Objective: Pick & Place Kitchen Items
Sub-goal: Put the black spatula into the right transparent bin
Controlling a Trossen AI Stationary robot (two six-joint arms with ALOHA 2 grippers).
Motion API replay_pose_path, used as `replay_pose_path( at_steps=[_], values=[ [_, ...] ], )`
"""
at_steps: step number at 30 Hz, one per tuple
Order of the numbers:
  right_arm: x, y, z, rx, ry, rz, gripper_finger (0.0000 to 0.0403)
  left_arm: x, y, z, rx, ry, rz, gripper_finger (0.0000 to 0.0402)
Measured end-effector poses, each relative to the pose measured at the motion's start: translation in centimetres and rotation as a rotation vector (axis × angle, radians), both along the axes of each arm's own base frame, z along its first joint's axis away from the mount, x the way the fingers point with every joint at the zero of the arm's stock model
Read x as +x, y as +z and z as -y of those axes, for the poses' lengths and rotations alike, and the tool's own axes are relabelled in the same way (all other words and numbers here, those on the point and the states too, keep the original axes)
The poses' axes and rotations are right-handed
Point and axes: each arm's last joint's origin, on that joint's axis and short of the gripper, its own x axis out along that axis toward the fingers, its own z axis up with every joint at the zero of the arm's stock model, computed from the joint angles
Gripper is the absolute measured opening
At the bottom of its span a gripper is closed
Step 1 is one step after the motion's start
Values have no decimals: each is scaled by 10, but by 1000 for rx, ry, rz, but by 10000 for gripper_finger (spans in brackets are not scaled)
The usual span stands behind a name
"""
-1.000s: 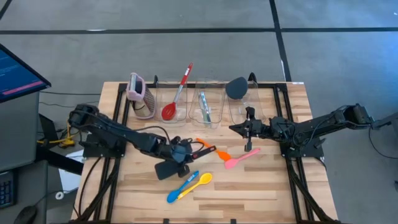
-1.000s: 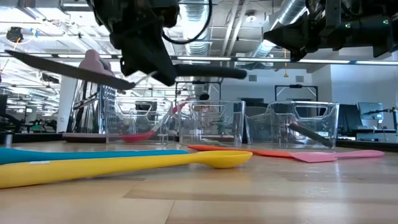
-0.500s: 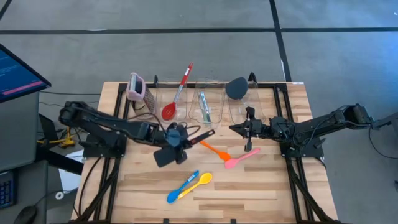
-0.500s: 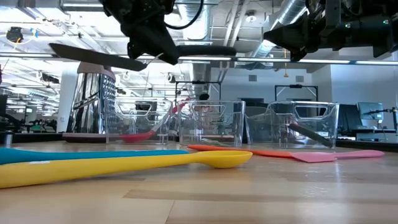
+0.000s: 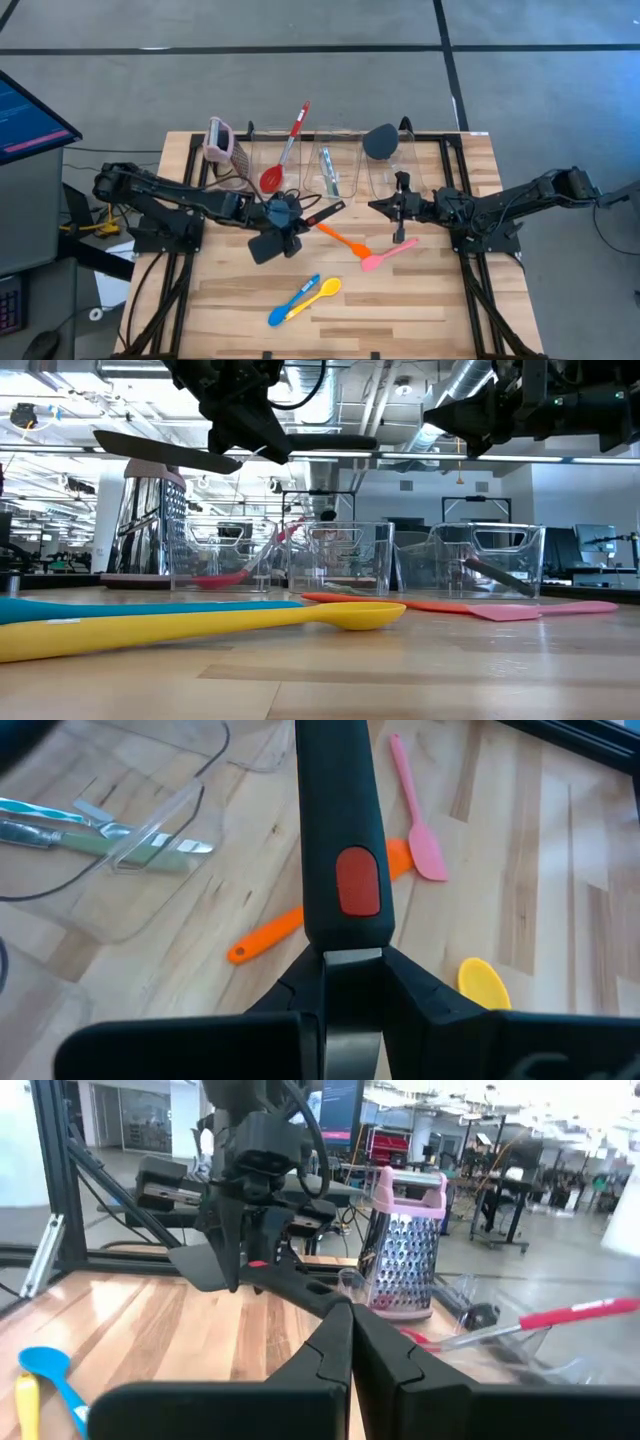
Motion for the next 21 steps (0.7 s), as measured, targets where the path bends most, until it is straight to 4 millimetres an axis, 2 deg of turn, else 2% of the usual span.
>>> replay_pose_path(
  at_steps=[8, 16, 21],
  values=[
    [14, 14, -23, -159, 54, -11, 0, 0, 0, 0, 0, 0, -1, 35],
    [52, 4, -49, -472, -180, -278, 0, 0, 0, 0, 0, 0, -1, 35],
    [76, 1, -68, -621, -228, -352, 0, 0, -1, 0, 1, 0, -4, 36]
  ],
)
